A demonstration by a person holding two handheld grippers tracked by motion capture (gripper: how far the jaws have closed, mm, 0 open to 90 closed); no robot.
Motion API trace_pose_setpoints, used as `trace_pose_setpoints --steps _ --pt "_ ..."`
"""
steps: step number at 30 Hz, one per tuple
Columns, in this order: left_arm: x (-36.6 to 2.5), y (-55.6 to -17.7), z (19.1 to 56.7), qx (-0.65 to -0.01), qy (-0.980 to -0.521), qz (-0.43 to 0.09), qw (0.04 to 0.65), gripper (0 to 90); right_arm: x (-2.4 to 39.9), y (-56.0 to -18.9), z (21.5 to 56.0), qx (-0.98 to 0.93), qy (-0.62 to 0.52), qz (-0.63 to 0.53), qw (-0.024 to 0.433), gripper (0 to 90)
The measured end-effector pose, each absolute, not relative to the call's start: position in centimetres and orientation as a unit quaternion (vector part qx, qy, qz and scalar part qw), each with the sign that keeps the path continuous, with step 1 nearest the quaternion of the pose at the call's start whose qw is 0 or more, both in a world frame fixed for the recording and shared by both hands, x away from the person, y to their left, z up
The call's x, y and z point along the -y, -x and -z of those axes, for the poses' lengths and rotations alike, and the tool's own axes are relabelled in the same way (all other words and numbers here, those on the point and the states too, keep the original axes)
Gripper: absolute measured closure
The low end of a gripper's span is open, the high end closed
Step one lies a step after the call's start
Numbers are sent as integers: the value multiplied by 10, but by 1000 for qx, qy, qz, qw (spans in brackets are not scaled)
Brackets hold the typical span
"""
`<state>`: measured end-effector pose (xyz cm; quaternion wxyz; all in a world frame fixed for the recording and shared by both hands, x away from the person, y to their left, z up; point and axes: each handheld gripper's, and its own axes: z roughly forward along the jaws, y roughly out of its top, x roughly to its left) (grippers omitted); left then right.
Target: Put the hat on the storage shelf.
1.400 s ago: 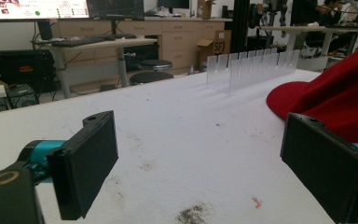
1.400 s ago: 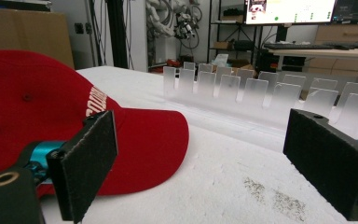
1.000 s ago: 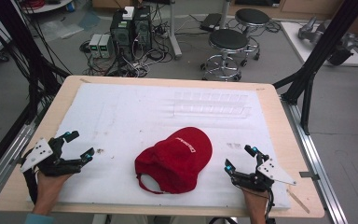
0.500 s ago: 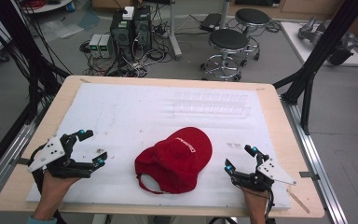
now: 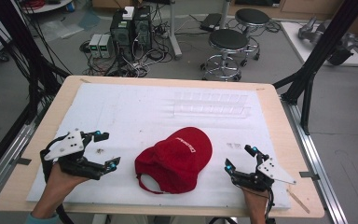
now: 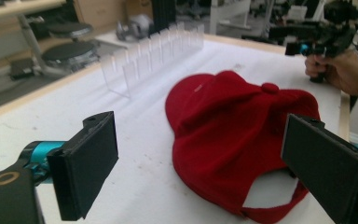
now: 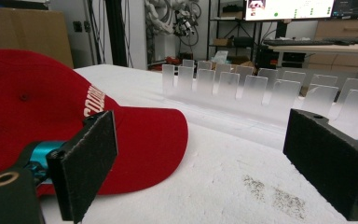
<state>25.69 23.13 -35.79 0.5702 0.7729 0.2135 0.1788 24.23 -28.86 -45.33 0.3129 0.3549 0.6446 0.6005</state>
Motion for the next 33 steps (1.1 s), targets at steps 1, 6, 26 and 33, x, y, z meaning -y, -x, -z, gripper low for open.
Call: trace_pose_setpoints --steps 1,6,26,33 --pt "-228 -259 358 -214 -778 -174 564 112 289 -242 453 -645 -355 -600 312 87" --pt "-210 -263 360 -207 -800 -143 545 113 289 -243 453 -646 -353 -600 313 87" --pt "-146 -273 392 -198 -851 -92 478 247 289 -243 453 -646 -353 -600 313 87" --pt "-140 -274 402 -210 -855 -78 467 344 289 -243 453 -646 -352 -601 313 87"
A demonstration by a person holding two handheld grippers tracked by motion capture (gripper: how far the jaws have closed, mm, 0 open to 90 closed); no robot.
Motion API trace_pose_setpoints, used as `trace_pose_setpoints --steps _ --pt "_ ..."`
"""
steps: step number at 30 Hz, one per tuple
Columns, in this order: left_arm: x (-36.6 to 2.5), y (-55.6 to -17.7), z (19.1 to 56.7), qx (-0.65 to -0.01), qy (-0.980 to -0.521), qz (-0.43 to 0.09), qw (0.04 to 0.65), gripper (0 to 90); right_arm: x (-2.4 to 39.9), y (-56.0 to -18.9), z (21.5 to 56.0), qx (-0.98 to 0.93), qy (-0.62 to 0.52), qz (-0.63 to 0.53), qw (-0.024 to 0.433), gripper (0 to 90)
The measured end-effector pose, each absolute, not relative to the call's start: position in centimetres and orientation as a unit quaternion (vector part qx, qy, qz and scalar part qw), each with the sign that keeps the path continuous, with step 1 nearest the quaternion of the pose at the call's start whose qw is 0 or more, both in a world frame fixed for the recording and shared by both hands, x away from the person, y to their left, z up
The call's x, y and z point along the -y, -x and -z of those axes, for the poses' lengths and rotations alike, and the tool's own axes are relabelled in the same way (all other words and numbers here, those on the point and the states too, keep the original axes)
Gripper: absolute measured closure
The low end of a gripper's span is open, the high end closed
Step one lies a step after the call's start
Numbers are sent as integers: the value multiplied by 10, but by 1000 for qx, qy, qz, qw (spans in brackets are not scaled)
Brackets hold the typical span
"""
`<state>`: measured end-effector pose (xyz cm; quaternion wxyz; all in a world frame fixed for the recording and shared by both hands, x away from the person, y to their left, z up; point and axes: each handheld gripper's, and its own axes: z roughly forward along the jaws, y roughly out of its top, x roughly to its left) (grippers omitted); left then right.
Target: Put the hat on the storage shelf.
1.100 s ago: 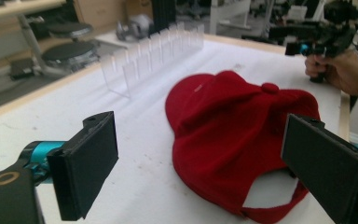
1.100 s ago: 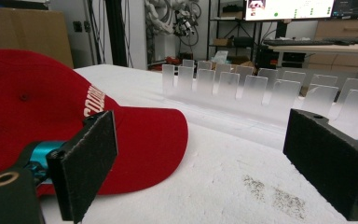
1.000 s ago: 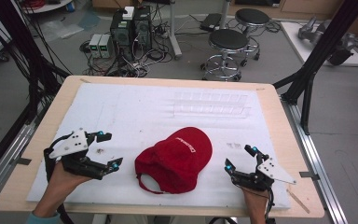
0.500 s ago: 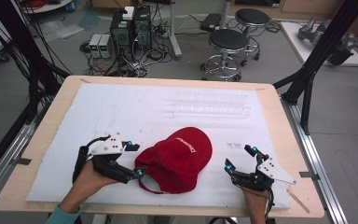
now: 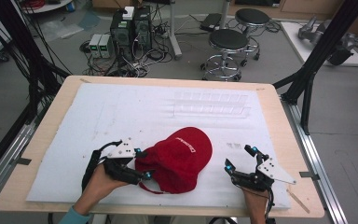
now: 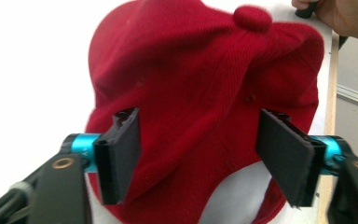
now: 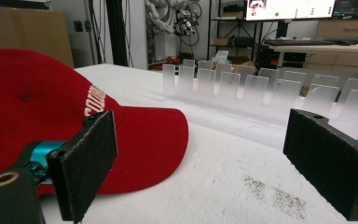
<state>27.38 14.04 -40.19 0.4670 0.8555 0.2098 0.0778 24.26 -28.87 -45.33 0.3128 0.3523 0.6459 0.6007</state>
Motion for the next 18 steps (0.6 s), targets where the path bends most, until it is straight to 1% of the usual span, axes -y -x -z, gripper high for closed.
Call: trace_pose_setpoints --steps 2,6,7,9,11,12,13,14,15,16,17,18 --pt "-138 -274 404 -213 -856 -75 464 380 289 -243 453 -646 -352 -601 313 87" --pt "-138 -276 404 -218 -856 -79 462 492 289 -243 453 -646 -352 -601 313 87" --pt "-139 -277 405 -220 -854 -81 464 492 289 -243 453 -646 -352 -601 313 87" --pt "-139 -279 406 -221 -854 -87 463 563 288 -243 453 -646 -352 -600 314 87" --pt "-140 -280 407 -223 -854 -92 461 577 288 -243 453 -646 -353 -600 315 88" --pt "-140 -281 407 -223 -853 -94 463 625 288 -243 453 -646 -353 -600 315 87" --pt "-140 -281 407 -221 -852 -94 465 645 288 -242 453 -646 -353 -600 313 87" --pt "-140 -281 407 -219 -851 -95 467 691 288 -243 453 -646 -352 -600 315 87" --pt "-140 -280 406 -217 -850 -96 470 714 288 -242 453 -646 -353 -600 313 87" --pt "-140 -280 406 -214 -849 -95 473 714 288 -242 453 -646 -353 -600 313 87" --pt "-142 -281 405 -207 -849 -98 477 749 288 -242 453 -646 -352 -599 315 87" --pt "-142 -281 405 -206 -847 -98 479 760 288 -243 453 -646 -351 -599 315 87"
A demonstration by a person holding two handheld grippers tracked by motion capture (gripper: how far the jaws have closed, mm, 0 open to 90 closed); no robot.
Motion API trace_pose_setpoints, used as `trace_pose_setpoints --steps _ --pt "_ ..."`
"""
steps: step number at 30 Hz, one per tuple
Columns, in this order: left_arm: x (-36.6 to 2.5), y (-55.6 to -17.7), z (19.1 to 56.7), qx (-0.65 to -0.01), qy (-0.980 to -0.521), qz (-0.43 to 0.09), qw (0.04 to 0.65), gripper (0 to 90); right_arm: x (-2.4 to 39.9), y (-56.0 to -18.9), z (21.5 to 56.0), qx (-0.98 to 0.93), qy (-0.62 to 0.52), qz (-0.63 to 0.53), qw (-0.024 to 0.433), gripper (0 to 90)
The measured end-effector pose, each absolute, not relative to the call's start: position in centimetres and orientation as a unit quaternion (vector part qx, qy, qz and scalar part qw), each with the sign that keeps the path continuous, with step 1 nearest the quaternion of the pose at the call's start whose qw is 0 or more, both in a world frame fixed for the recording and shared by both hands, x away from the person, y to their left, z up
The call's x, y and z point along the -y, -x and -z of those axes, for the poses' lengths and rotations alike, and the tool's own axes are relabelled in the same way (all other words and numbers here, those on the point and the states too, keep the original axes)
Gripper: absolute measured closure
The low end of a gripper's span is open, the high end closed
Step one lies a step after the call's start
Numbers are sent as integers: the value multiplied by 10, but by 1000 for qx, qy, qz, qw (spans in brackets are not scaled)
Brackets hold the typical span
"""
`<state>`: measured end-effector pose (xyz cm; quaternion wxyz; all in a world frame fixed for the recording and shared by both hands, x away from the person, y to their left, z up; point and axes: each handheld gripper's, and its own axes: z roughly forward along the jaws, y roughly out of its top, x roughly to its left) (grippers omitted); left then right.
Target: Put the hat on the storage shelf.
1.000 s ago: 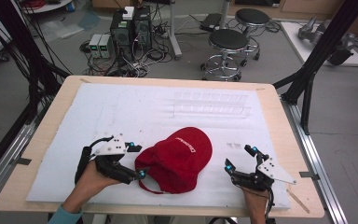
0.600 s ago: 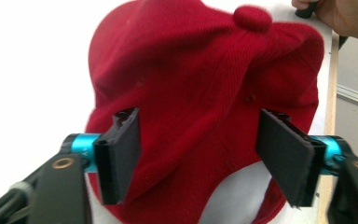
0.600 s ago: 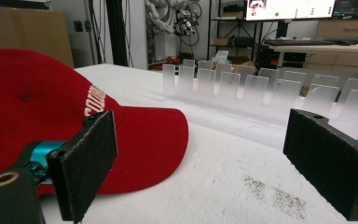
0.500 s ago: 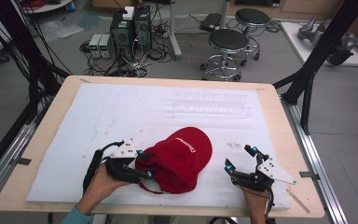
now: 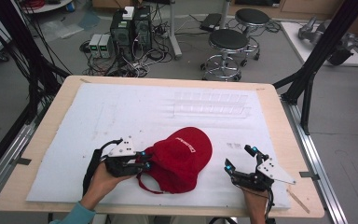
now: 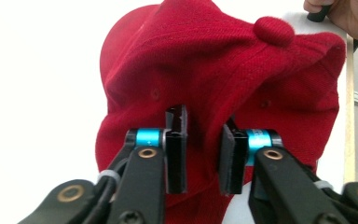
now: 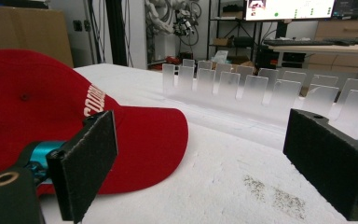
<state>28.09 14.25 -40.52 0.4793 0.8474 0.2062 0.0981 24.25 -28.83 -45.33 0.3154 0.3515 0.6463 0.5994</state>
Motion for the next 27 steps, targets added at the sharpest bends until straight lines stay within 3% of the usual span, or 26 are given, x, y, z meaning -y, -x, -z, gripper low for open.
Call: trace_pose_setpoints --steps 11,27 --pt "-160 -290 401 -209 -827 -58 519 846 288 -243 453 -646 -351 -600 315 87" --pt "-197 -308 353 -232 -801 -77 546 865 288 -243 453 -648 -352 -599 313 87"
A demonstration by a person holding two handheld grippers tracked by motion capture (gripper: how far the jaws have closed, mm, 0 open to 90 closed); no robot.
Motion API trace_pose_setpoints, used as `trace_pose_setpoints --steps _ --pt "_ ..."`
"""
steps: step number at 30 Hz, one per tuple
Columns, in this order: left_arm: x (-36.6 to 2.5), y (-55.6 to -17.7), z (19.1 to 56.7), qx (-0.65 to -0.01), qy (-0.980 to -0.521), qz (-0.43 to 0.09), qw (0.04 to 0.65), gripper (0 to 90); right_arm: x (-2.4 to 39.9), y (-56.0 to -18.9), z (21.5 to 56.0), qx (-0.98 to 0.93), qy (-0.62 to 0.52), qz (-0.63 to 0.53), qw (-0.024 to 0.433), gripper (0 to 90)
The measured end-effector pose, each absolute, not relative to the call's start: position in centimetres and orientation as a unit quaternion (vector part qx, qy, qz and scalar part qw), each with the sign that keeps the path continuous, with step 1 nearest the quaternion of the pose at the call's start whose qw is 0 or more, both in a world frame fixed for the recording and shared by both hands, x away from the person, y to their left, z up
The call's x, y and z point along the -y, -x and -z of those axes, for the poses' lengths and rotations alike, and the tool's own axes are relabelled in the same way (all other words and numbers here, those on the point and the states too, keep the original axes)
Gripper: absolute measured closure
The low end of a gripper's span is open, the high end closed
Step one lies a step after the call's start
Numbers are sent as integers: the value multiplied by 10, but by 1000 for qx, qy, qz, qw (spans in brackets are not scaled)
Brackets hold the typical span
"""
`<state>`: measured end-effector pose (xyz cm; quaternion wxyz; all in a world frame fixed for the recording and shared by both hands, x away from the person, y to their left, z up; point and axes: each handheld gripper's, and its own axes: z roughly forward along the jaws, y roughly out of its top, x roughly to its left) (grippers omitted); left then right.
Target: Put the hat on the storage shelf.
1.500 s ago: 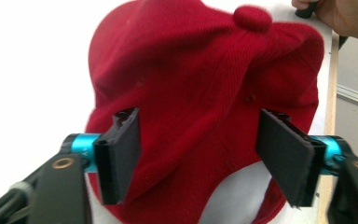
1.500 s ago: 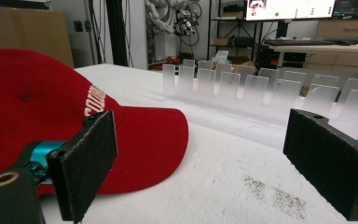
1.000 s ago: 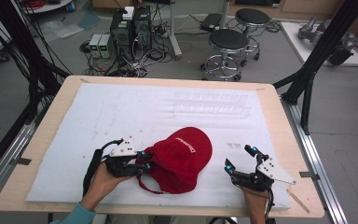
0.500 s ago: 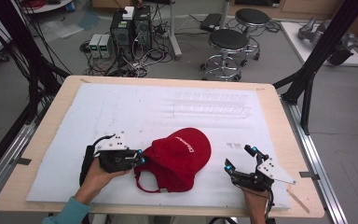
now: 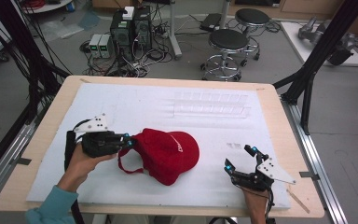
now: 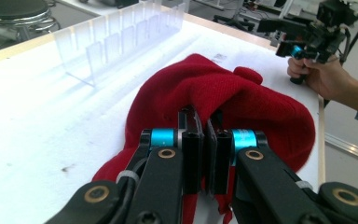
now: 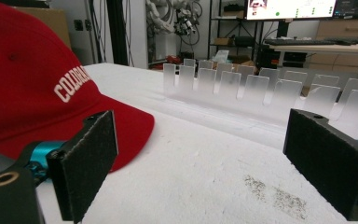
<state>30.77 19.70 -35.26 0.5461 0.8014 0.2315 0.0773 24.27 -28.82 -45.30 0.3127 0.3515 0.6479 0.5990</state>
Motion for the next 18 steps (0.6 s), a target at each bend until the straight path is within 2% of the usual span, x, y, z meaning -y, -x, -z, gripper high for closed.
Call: trace_pose_setpoints --steps 7,18 --pt "-207 -317 336 -234 -797 -72 553 869 288 -244 453 -649 -351 -598 315 87" --pt "-217 -324 300 -208 -791 -92 568 869 286 -247 451 -660 -354 -584 312 88"
